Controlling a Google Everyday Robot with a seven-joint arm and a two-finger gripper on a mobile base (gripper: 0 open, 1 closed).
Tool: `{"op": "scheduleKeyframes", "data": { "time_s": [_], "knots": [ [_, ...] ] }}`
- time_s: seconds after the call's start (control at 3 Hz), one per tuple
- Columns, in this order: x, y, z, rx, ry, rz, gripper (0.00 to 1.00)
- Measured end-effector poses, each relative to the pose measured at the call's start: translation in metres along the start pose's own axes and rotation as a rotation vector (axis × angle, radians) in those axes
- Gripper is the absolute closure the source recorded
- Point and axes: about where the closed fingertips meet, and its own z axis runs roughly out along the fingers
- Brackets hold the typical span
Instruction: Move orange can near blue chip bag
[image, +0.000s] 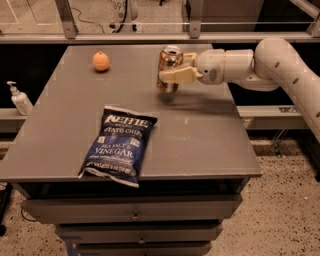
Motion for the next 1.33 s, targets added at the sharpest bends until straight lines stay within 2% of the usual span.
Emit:
{"op": "scheduleKeyframes", "data": {
  "time_s": [0.33,0.67,1.0,1.33],
  "knots": [
    [-0.003,0.048,0.015,-0.075,0.023,0.001,1.00],
    [-0.009,0.083,0.020,-0.117,0.039,-0.007,1.00],
    [-0.001,0.107,0.017,-0.143,0.054,-0.018,1.00],
    [0.016,0.116,0.009,-0.142,0.066,-0.036,1.00]
  ]
}}
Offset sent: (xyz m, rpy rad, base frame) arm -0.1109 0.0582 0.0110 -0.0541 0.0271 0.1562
